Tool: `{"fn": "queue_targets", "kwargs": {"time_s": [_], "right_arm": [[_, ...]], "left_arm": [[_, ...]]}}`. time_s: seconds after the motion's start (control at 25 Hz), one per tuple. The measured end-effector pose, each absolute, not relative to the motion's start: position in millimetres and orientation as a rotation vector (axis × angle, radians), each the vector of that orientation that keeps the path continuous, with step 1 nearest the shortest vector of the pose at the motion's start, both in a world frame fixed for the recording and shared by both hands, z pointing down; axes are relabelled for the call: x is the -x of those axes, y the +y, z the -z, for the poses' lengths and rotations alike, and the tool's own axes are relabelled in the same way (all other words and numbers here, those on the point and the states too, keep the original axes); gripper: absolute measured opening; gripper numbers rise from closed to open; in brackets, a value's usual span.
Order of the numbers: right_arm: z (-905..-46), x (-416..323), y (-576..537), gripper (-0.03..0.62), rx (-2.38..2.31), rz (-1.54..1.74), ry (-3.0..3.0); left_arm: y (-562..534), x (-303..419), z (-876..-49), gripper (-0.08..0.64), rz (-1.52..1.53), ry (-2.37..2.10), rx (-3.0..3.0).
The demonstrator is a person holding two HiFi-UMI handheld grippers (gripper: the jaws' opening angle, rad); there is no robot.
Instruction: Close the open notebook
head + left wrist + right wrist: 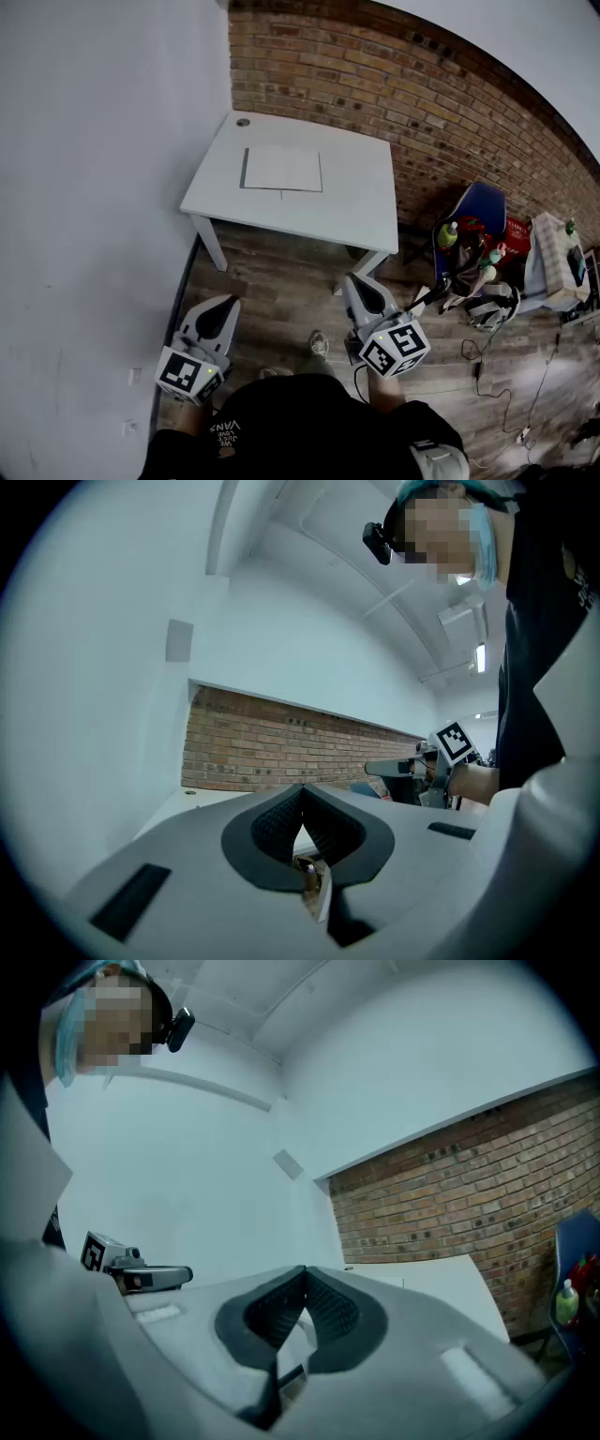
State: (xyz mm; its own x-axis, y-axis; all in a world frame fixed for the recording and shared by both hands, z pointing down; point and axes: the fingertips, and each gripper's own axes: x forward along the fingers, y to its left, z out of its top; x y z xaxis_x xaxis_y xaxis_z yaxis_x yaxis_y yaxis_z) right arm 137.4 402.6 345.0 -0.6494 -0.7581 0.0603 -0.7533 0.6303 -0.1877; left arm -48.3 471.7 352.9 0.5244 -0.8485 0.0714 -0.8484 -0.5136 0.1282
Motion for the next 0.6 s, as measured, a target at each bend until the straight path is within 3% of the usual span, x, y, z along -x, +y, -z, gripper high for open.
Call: {"fn": "queue_targets", "kwargs": {"time_s": [0.6], "right_arm": [[-351.8, -139.7, 385.9, -0.002, 1.316, 0.318, 2.815]], "left_arm": [[461.2, 51.4, -365.0, 0.011, -0.016, -1.474, -2.626]]}}
